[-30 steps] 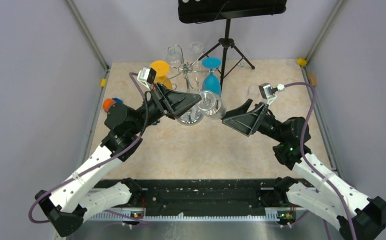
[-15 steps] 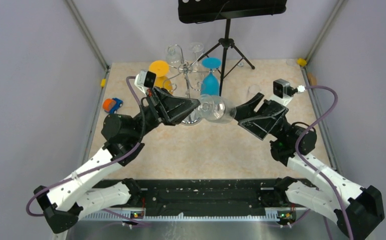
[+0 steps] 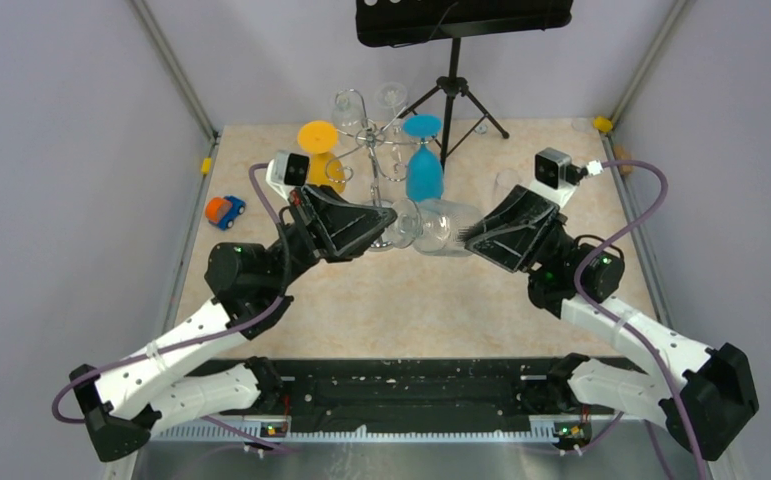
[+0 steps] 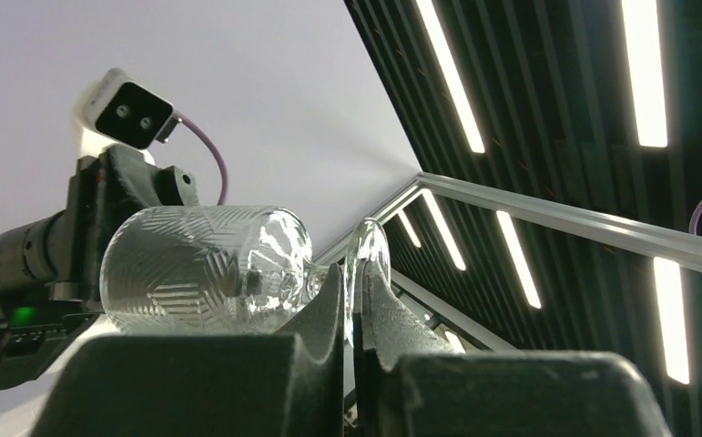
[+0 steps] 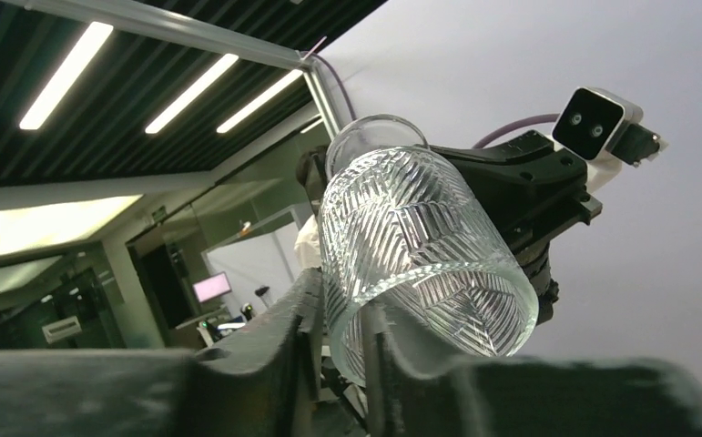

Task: Take the wine glass off the wine glass rack

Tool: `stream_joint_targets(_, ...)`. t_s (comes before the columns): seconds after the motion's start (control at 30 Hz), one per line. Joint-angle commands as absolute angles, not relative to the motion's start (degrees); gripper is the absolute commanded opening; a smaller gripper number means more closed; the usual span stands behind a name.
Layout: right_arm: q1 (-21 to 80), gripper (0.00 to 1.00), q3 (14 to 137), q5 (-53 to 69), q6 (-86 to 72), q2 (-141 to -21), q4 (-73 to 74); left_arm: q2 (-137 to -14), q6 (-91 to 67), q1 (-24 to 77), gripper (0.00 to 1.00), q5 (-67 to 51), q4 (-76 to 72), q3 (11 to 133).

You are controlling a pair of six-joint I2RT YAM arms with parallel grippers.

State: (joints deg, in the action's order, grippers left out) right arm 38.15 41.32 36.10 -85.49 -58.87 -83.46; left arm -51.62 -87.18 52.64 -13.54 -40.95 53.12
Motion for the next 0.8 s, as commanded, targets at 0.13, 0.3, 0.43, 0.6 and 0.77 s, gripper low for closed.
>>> stream_joint_targets(0.13,39.37,0.0,45.7,37.22,-82.64,-55.98,-89.27,-47.73,-80.36,52.59,0.12,-9.08,-36.98,53.93)
stream_joint_targets(0.3,39.37,0.0,45.57,37.05,-78.37,-53.45,-83.0,-47.07,-78.02,52.6,0.6,-8.17,-33.68,54.51)
stream_joint_targets(0.43,39.37,0.0,46.58,36.85,-70.35,-49.3,-68.86,-46.16,-74.32,52.56,0.79,-5.63,-28.67,54.61)
stream_joint_targets(0.6,39.37,0.0,50.3,29.13,-49.67,-40.03,-35.97,-40.89,-61.37,52.6,0.93,8.35,-14.78,53.41)
stream_joint_targets(0.77,39.38,0.0,57.18,9.68,-34.61,-34.33,-6.14,-37.67,-49.19,52.56,0.95,14.04,-7.97,54.4)
